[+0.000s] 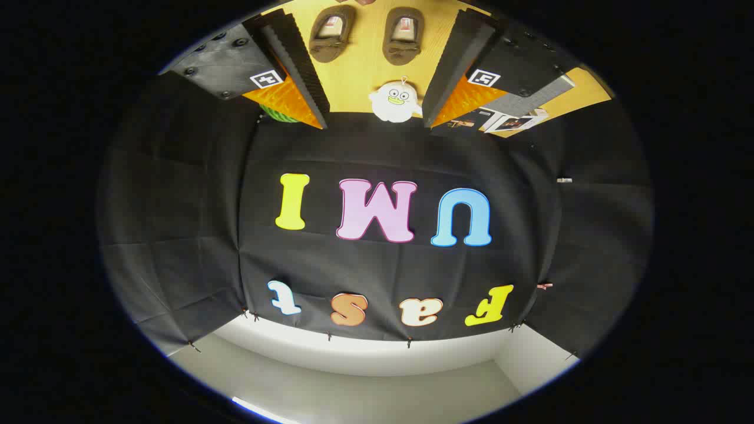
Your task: Open the storage box then place both shoes into the box .Put the left shoe in first, then the right shoe, with the right side of both shoes facing outward in a uniform manner.
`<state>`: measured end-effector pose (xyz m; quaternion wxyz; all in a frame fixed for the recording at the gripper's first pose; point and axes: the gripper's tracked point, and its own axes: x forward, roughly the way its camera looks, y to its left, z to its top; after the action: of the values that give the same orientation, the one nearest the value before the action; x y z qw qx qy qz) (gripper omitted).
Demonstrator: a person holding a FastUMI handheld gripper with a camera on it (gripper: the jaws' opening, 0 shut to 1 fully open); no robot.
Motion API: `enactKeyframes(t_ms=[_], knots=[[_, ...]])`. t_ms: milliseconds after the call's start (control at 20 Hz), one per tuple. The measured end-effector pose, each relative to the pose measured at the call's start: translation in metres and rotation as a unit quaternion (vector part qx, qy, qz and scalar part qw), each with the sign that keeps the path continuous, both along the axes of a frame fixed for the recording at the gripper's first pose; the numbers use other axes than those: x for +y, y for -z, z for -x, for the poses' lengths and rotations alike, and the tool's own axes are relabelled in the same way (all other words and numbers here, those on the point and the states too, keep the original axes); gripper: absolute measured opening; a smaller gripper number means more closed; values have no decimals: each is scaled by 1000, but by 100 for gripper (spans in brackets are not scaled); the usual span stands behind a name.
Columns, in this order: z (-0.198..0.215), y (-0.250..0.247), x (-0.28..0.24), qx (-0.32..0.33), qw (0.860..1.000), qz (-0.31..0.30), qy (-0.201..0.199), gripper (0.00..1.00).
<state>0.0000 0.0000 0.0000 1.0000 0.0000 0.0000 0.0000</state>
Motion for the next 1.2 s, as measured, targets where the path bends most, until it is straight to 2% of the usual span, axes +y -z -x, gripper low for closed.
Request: enactKeyframes(t_ms=[750, 950, 1200], knots=[[-15, 22, 10, 38, 999, -5, 0, 97], [-22, 27, 13, 55, 998, -12, -10, 97], [-35, 18, 12, 39, 999, 3, -27, 97]])
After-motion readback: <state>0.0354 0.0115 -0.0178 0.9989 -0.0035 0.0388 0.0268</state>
